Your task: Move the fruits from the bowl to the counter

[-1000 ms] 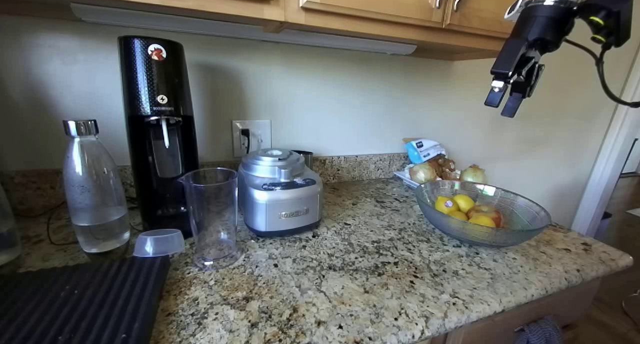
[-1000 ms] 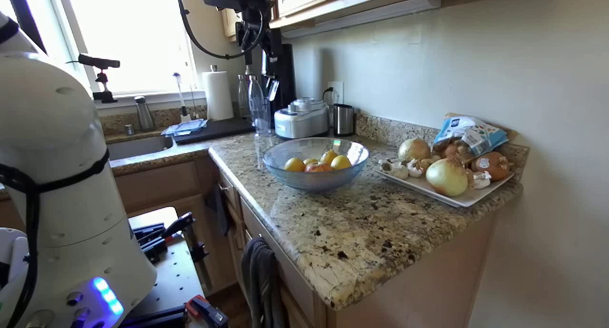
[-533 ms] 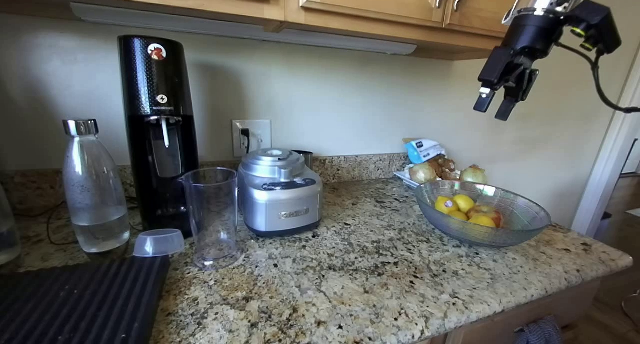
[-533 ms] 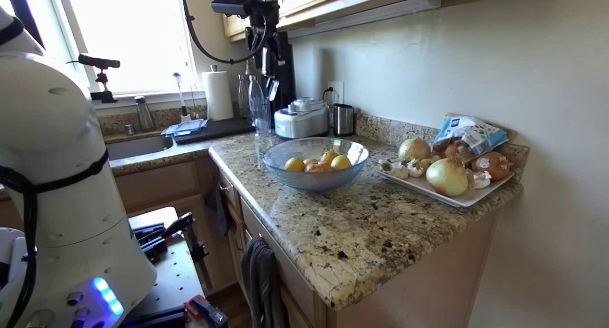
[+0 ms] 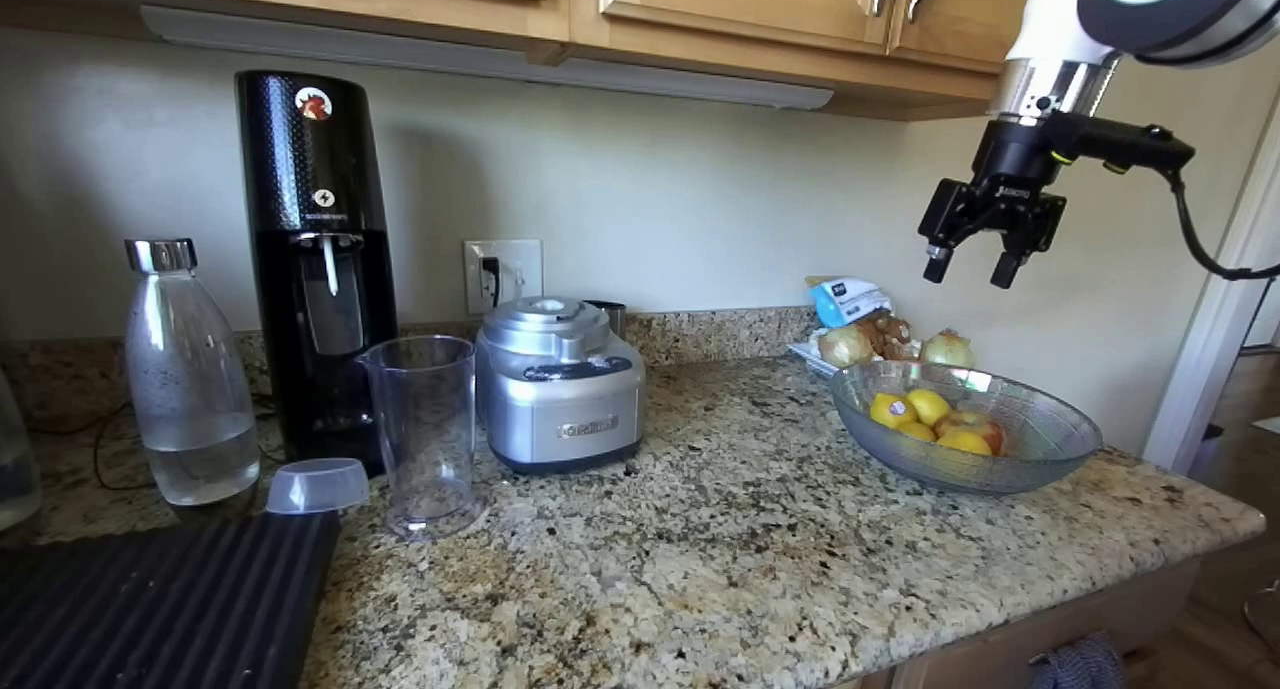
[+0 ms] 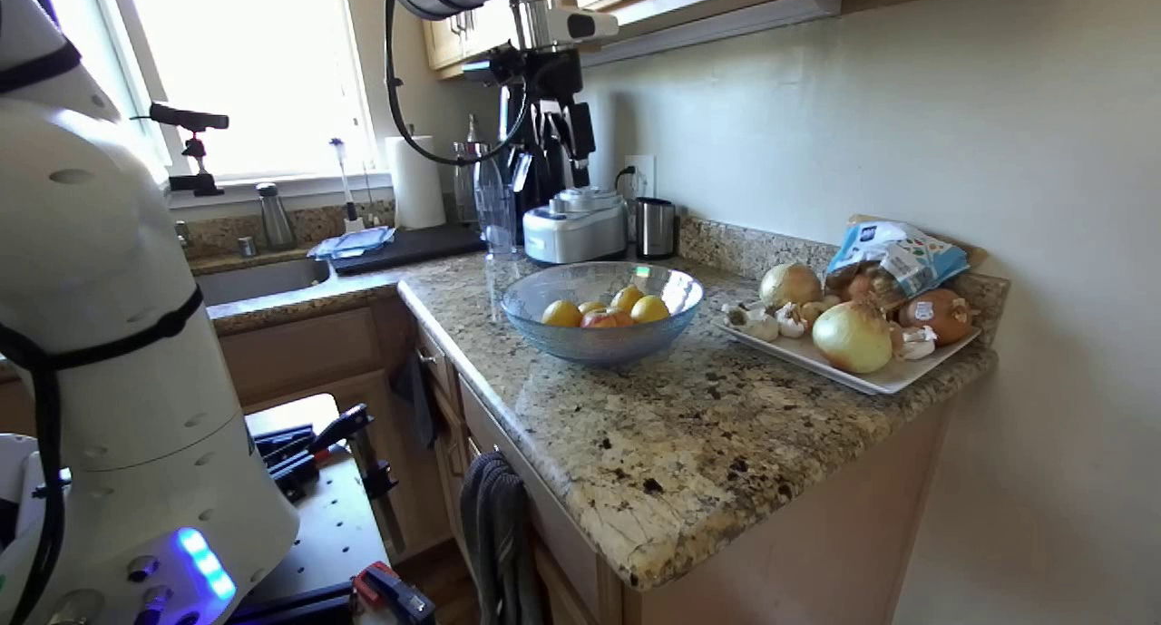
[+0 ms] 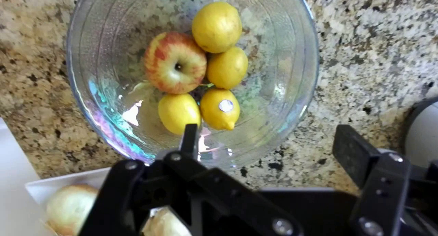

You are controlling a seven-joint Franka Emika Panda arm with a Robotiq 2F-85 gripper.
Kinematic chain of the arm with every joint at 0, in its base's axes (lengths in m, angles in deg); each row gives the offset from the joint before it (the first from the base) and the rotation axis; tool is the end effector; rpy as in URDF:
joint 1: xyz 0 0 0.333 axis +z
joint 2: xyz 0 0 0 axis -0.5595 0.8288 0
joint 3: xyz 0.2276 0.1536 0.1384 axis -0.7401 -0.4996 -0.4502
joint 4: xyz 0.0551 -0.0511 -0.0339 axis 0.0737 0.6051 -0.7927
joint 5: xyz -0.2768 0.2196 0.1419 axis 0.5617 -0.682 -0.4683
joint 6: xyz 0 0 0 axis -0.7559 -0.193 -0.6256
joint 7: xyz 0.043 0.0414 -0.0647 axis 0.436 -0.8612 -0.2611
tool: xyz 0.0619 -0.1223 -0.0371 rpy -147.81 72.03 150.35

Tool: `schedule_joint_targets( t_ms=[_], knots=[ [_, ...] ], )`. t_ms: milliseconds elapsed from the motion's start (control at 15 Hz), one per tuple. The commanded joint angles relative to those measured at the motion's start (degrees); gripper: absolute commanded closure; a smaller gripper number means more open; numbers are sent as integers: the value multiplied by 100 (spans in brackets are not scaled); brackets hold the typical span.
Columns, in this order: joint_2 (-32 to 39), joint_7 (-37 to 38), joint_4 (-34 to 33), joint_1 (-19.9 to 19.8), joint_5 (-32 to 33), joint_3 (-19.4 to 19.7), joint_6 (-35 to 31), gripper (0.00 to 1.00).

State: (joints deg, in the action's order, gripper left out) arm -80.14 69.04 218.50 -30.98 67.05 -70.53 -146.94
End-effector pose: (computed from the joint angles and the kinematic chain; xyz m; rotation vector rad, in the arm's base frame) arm 0.4566 0.0930 0.4150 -3.0559 0.2759 -0.2543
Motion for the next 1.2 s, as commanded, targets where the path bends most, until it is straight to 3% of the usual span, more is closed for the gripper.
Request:
schedule_joint_targets(
  t_ms=[0,67,467,1133],
  knots=[
    [297,759,-99,-165,270,-76,402,0],
    [176,378,-14,-53,134,6,139,0],
    [265,398,-58,-46,141,9,140,0],
    [444,1845,245,-87,55,-72,-80,0]
  ],
)
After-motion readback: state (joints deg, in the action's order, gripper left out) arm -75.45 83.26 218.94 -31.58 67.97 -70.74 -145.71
